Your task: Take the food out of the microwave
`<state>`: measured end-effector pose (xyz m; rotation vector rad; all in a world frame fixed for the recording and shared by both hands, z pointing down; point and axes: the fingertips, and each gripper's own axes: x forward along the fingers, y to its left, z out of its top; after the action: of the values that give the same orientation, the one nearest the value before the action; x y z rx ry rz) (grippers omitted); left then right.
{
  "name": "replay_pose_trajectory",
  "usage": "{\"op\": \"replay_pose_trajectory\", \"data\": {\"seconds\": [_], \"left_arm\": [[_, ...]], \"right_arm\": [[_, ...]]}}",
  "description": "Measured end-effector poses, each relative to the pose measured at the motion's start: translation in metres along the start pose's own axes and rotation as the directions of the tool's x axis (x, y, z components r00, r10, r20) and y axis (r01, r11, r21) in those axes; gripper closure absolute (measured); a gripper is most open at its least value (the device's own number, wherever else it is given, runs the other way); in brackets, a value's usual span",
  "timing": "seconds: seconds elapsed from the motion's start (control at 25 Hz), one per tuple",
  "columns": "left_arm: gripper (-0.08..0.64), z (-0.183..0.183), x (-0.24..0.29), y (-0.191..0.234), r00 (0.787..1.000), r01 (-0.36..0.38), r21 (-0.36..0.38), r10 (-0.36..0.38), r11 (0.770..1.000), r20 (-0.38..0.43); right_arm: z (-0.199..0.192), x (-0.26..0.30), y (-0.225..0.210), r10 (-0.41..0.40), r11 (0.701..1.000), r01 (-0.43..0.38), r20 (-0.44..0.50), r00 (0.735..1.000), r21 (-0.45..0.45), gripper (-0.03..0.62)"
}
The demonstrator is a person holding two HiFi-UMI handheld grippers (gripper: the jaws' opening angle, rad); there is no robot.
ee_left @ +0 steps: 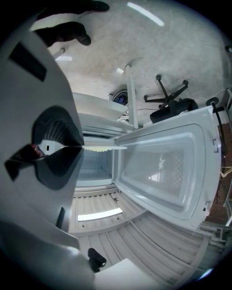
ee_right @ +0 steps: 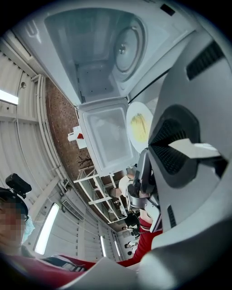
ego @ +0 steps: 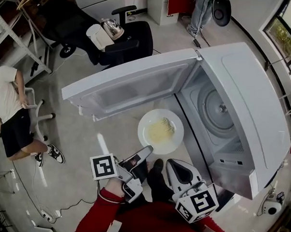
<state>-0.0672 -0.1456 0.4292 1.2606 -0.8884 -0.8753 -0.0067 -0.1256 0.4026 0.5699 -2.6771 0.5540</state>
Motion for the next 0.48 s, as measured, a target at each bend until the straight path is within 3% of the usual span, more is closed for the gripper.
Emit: {"op": "replay_pose_trajectory", "data": {"seconds": [0.48], "left_arm": [[0.541,0.019,-0.08,0.009,0.989,0.012,-0.031,-0.007,0.999,0.147]], "right_arm": [[-0.008,0.025,0.058,0.08,0.996,-0.08,-0.009,0.997,-0.042,0.581]]}}
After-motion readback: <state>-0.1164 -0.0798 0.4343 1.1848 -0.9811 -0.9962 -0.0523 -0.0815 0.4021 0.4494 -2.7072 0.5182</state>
